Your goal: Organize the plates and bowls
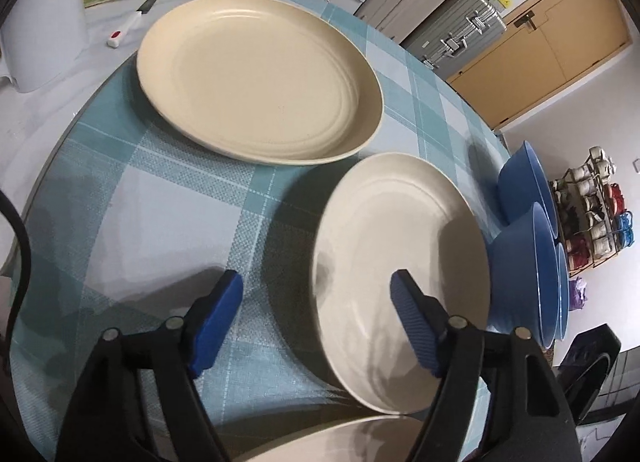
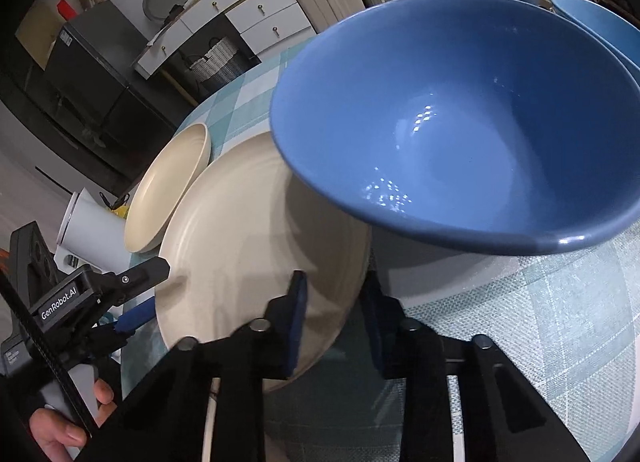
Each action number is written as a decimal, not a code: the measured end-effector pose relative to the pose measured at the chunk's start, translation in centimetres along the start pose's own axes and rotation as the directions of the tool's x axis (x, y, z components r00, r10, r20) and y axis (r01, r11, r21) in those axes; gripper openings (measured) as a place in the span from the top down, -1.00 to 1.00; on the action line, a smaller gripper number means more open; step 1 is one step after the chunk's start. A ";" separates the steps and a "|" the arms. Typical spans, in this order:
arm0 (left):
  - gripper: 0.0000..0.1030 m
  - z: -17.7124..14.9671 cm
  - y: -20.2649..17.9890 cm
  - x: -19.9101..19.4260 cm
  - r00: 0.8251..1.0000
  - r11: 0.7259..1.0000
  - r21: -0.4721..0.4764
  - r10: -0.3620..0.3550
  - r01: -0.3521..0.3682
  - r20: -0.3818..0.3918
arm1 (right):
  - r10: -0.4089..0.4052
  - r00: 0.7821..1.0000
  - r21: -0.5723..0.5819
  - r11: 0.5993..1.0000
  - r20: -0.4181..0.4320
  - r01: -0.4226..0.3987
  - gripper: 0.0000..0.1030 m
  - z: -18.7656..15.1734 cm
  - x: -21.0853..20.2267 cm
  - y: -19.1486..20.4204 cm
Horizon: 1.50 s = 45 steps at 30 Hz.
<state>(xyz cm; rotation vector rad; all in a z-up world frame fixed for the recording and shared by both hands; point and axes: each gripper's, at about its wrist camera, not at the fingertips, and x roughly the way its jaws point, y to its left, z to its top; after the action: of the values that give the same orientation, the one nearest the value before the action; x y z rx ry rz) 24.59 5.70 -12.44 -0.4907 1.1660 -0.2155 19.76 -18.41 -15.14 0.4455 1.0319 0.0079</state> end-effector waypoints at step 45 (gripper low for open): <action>0.83 -0.9 -0.2 -4.5 0.997 0.998 0.062 0.020 -0.025 0.075 | 0.119 0.991 -0.018 0.993 0.066 -0.118 0.70 -0.2 -3.9 0.6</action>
<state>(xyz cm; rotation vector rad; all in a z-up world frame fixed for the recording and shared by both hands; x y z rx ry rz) 22.10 7.16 -8.94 -0.4267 1.0888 -0.2122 17.68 -18.61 -11.81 0.4908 0.9383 0.1052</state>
